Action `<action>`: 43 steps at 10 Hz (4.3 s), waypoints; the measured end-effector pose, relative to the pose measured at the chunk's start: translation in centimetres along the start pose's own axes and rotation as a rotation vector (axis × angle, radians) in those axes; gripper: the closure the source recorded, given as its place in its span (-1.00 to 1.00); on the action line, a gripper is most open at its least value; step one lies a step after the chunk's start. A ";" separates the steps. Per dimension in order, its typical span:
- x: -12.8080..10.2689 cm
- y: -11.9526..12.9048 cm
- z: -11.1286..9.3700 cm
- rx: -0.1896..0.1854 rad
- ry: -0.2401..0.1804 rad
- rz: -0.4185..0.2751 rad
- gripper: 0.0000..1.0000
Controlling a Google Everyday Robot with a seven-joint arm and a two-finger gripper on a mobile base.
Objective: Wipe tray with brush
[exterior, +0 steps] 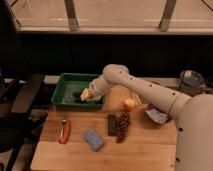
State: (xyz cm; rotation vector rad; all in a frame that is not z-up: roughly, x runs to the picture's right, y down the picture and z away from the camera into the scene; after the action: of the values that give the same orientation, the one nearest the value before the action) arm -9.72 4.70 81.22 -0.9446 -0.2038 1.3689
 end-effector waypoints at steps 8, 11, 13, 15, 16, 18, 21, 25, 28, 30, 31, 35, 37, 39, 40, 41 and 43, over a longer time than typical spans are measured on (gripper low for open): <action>-5.5 2.6 3.6 -0.012 -0.019 -0.085 1.00; -2.8 4.6 3.6 -0.043 0.003 -0.111 1.00; 0.0 4.7 2.8 -0.027 0.028 -0.104 1.00; 1.5 3.0 1.4 0.007 0.042 -0.082 1.00; 1.8 1.6 0.7 0.045 0.045 -0.069 1.00; 1.0 0.0 0.2 0.094 0.043 -0.054 1.00; -1.8 -1.0 0.6 0.108 0.026 -0.060 1.00; -4.1 2.4 3.4 0.027 0.001 -0.103 1.00; -3.5 6.4 5.2 -0.056 0.020 -0.157 1.00; -1.4 7.5 4.9 -0.070 0.042 -0.168 1.00; -0.8 7.2 4.7 -0.068 0.051 -0.161 1.00; 1.6 2.8 1.6 -0.009 0.073 -0.097 1.00; 0.9 -0.6 0.3 0.062 0.075 -0.068 1.00; -1.7 -1.6 0.4 0.085 0.067 -0.082 1.00; -2.9 -1.4 0.8 0.086 0.062 -0.097 1.00; -3.6 -0.9 1.2 0.083 0.058 -0.109 1.00; -5.0 1.9 3.2 0.052 0.059 -0.153 1.00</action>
State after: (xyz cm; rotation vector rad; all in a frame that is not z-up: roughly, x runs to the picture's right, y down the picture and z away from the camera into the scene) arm -14.35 1.58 83.92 -0.9062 -0.1912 1.1992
